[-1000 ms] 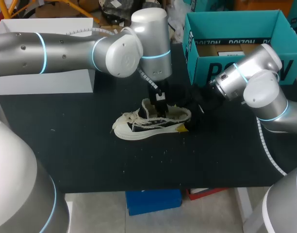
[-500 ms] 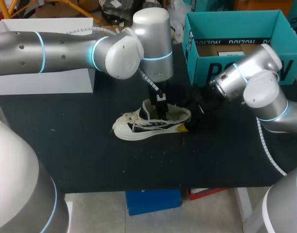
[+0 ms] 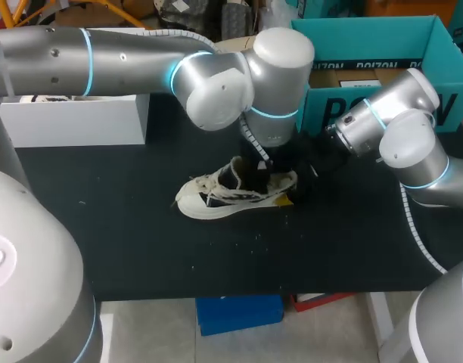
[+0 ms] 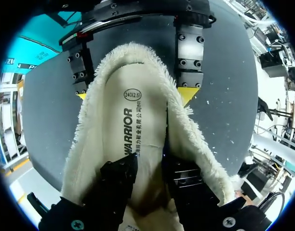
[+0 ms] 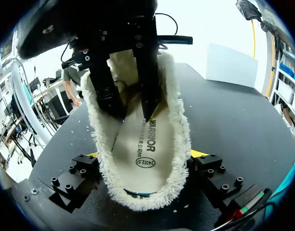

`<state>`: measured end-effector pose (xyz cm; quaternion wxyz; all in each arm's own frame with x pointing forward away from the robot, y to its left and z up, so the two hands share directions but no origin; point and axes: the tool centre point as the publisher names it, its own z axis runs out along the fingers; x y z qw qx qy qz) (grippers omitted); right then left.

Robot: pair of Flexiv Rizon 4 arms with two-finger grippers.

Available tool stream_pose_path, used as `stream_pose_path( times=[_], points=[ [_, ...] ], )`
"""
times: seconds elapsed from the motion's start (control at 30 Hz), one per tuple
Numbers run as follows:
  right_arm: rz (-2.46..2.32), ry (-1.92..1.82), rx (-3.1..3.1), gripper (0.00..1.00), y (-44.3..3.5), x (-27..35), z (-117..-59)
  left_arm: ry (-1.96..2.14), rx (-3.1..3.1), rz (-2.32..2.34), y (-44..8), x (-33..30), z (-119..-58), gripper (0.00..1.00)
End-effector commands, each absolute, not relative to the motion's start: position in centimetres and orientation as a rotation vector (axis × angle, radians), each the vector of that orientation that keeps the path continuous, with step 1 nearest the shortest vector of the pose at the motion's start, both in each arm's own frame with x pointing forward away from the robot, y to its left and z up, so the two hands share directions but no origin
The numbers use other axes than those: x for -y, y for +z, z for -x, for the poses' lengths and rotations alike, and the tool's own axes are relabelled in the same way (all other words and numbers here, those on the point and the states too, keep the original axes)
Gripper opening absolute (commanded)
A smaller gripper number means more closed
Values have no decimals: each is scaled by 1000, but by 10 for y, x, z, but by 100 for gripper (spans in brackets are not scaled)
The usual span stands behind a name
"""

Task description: Take the shoe out of the shoebox, open the shoe tongue, remove and reinsert the insole, then place the shoe into the shoebox

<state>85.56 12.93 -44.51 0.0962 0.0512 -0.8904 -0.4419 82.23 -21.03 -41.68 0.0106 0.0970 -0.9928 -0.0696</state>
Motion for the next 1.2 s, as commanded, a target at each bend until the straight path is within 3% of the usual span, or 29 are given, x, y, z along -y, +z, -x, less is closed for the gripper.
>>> stream_pose_path(
  times=[0.03, 0.57, 1.2],
  points=[
    [-149, -1307, 2637, 0, -450, -131, -857, -329, 3190, -322, -427, 210, -811, 35],
    [-149, -1307, 2637, 0, -450, -131, -857, -437, 3385, -407, -460, 194, -833, 34],
    [-149, -1307, 2637, 0, -450, -131, -857, -278, 3593, -572, -445, 186, -872, 32]
  ],
)
